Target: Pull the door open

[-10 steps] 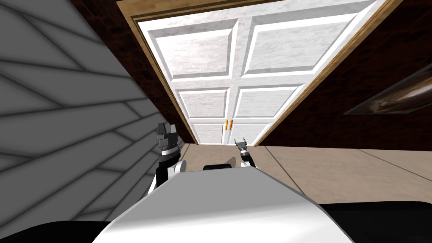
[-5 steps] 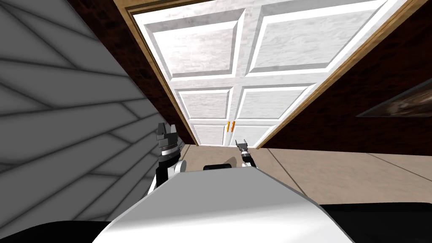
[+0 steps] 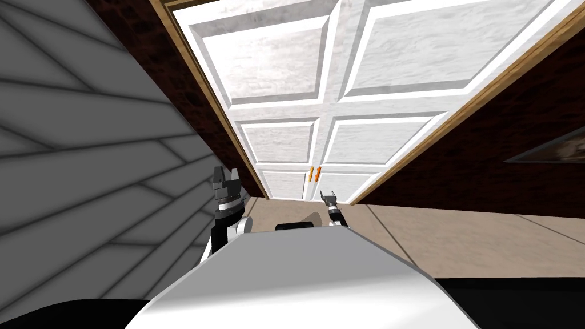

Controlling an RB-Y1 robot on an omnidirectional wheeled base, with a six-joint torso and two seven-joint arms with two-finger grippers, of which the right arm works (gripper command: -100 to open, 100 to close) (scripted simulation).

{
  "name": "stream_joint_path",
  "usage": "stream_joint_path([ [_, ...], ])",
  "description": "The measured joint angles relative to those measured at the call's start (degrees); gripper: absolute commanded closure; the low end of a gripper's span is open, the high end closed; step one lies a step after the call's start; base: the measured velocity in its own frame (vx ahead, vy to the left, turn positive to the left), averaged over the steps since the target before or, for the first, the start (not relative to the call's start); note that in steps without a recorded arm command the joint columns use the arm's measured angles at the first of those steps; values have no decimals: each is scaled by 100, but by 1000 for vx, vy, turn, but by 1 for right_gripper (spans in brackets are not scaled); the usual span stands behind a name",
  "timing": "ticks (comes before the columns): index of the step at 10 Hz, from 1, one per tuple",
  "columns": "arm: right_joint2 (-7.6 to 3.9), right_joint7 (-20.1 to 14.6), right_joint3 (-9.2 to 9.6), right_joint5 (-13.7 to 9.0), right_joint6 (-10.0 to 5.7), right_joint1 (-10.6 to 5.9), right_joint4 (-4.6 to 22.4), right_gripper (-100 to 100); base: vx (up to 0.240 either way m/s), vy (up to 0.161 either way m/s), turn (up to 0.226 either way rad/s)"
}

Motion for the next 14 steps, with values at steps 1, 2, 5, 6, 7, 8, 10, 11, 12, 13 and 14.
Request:
stream_joint_path([
  [1,-26,-97,11,-41,-14,-31,87,-100,159,29,37],
  [2,-45,-200,28,-85,-38,-53,184,-100,166,29,42],
  [5,-114,-525,70,-220,-101,-171,475,-100,133,-1,29],
  [6,-115,-544,71,-224,-102,-177,481,-100,-63,-25,-96],
  [7,-128,-517,41,-239,-98,-64,450,-100,-123,-17,-74],
  [8,-167,-531,16,-256,-108,-34,530,-100,-163,0,-47],
  [10,-249,-532,-71,-309,-70,110,533,-100,-149,-3,-62],
  [11,-263,-533,-88,-318,-84,136,615,-100,-128,-22,-56],
  [12,-299,-538,-136,-345,-98,189,689,-100,-159,-32,-105],
  [13,-338,-540,-193,-376,-121,261,797,-100,-183,-31,-104],
  [14,-388,-534,-267,-416,-142,375,875,-100,-159,-28,-82],
])
